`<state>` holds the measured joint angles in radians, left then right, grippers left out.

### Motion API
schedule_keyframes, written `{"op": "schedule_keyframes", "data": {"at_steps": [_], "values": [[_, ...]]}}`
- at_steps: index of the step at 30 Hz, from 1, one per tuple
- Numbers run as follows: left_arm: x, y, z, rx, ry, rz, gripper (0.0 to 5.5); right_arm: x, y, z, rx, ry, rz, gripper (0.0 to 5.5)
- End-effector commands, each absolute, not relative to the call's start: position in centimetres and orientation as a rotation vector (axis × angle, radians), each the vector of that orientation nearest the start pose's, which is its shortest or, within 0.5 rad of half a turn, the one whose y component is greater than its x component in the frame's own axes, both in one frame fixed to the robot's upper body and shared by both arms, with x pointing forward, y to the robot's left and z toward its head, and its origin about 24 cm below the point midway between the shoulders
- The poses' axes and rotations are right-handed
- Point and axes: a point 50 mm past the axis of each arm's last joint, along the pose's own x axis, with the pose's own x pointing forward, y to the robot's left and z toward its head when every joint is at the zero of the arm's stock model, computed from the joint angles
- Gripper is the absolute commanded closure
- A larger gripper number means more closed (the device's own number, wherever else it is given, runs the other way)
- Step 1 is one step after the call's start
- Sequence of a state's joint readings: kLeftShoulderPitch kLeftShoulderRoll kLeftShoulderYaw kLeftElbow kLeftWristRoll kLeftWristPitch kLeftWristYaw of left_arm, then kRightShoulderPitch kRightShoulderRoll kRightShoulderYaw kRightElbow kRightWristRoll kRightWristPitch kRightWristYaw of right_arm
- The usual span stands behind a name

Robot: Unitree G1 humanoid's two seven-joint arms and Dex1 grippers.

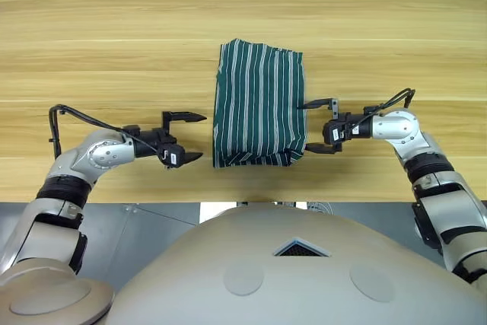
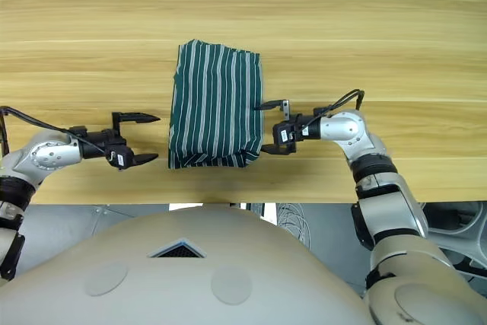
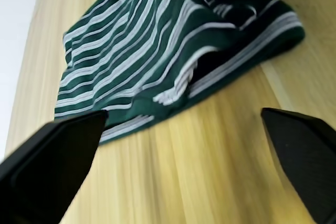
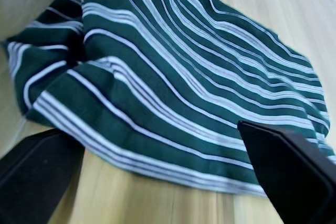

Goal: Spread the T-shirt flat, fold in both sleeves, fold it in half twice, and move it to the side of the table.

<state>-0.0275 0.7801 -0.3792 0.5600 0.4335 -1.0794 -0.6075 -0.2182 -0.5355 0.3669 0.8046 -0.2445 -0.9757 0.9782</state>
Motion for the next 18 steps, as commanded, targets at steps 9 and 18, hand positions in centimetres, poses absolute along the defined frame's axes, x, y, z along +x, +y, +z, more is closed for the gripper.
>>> {"op": "schedule_keyframes", "data": {"at_steps": [9,18], "values": [[16.4,21.0,-3.5,0.992,0.066,-1.535,0.10,18.5,-17.4,-4.1,-0.732,0.214,1.643,1.76],[15.9,19.9,-4.7,0.962,0.057,-1.629,0.62,19.3,-17.3,-4.1,-0.745,0.226,1.624,3.42]]}}
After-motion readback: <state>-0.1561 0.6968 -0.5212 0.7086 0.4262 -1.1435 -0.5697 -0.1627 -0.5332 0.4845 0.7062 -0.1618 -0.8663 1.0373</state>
